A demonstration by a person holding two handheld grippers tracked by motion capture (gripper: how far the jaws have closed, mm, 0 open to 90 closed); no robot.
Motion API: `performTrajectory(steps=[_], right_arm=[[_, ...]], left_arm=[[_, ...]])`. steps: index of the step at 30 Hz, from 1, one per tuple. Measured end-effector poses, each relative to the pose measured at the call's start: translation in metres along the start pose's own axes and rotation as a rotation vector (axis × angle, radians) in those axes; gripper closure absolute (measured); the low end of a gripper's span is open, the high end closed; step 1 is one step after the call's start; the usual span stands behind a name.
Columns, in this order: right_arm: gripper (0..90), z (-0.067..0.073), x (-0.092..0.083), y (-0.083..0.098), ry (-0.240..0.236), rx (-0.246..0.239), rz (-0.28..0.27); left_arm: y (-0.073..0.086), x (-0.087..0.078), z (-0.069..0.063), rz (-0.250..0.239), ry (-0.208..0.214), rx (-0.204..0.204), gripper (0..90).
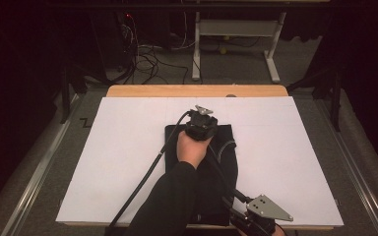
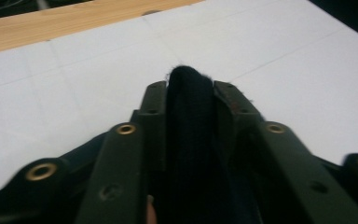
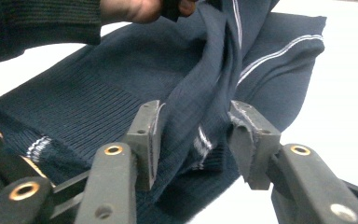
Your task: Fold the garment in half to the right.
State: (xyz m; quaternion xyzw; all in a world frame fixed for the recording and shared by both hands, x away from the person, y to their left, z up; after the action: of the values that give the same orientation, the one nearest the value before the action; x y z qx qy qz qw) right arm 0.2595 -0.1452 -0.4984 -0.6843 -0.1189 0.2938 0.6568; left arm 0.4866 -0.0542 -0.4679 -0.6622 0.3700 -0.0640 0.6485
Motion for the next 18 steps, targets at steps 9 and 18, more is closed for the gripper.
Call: performTrajectory(steps=[9, 18], right_arm=[[45.0, -0.007, -0.006, -0.011, 0.009, 0.022, -0.07], [44.6, -0.004, -0.002, -0.01, 0.007, 0.007, -0.062]], left_arm=[[-0.008, -0.014, -0.003, -0.043, 0.035, 0.054, 23.9], [0.001, -0.046, 0.022, -0.084, 0.033, 0.024, 13.0]])
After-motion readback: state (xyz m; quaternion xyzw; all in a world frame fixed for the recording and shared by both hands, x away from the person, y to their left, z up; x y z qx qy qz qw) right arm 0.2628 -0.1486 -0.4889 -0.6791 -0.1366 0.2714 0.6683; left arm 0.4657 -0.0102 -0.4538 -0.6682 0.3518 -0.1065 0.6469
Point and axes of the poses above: each handheld gripper's, and its own axes: x roughly forward along the jaws, y roughly out of its underside, z roughly to its left, the point moved 8 cm from there along x, roughly forward along the jaws, and after that the axes turned 12 degrees about -z, right-handed, at the moved point
